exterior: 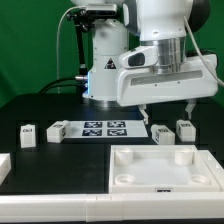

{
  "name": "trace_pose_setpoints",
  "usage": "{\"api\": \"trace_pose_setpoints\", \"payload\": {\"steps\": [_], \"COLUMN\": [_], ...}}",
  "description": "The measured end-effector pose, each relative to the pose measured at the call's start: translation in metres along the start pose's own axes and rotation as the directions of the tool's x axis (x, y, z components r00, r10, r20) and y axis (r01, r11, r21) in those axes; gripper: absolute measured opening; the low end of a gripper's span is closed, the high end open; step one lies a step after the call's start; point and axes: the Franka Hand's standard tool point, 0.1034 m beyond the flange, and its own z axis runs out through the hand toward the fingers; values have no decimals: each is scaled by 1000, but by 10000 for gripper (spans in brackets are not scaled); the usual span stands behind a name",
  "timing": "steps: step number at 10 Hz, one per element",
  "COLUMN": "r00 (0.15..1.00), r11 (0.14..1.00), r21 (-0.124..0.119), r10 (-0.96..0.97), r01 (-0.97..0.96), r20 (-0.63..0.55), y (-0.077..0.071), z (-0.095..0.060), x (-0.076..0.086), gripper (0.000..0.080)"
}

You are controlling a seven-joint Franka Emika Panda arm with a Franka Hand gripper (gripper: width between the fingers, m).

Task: Assemble one leg

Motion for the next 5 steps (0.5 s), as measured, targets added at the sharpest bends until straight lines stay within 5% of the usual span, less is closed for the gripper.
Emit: {"api": "trace_pose_setpoints", "payload": {"steps": [3,5], "r00": [1000,1000], "r11": [1000,1000], "r21": [15,19], "r10": [-3,-23], "r01": [3,23], "r20": [8,11], "y": [-37,-49], "z": [2,3], "x": [-9,-13], "gripper": [649,649]}}
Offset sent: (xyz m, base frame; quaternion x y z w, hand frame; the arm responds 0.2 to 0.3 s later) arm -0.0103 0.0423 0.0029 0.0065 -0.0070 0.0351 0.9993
